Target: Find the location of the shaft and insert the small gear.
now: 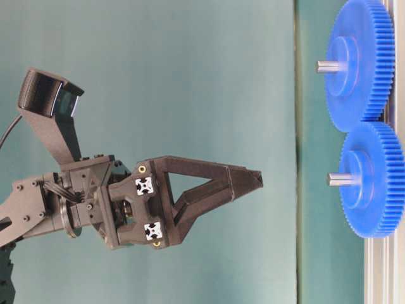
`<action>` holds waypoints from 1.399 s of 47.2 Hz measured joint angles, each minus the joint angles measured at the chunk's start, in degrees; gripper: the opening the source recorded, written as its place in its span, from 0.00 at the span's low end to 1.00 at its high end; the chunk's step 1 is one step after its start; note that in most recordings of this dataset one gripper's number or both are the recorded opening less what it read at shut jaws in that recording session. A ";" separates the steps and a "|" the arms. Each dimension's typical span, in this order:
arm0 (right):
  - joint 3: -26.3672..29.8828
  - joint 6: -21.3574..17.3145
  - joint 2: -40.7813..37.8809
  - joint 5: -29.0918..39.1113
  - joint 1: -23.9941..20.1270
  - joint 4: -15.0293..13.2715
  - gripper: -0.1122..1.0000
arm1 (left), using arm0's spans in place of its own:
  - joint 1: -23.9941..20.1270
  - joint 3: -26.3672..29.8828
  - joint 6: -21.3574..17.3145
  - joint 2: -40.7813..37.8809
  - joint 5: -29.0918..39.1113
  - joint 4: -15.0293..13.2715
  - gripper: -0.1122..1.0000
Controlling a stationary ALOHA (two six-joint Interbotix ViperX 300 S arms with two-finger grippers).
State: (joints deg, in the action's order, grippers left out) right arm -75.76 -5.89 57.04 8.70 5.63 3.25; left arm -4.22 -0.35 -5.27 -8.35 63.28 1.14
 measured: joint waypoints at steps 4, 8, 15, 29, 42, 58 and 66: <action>-0.09 0.00 -0.09 0.00 0.00 0.09 0.13 | 0.09 0.00 0.00 0.00 0.09 0.00 0.87; 0.00 0.00 -0.09 0.00 0.00 0.09 0.13 | 0.09 0.00 0.00 0.00 0.00 0.00 0.87; -0.09 0.00 0.00 -0.09 0.00 0.09 0.13 | 0.09 0.00 0.00 0.00 0.09 -0.09 0.87; 0.00 0.00 0.00 -0.09 0.00 0.09 0.13 | 0.09 0.00 0.00 0.00 0.00 0.00 0.87; -0.18 0.00 -0.09 -0.09 0.00 0.09 0.13 | 0.09 0.00 0.00 0.00 0.09 0.00 0.87; -0.35 0.00 0.00 -0.26 0.00 0.09 0.13 | 0.09 0.00 0.00 0.00 0.09 0.00 0.87; -0.70 0.00 0.88 -0.79 0.00 0.09 0.13 | 0.09 0.00 0.00 0.00 0.09 0.00 0.87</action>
State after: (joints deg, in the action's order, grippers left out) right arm -76.46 -5.89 57.92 7.91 5.63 3.34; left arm -4.13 -0.35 -5.27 -8.35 63.37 1.14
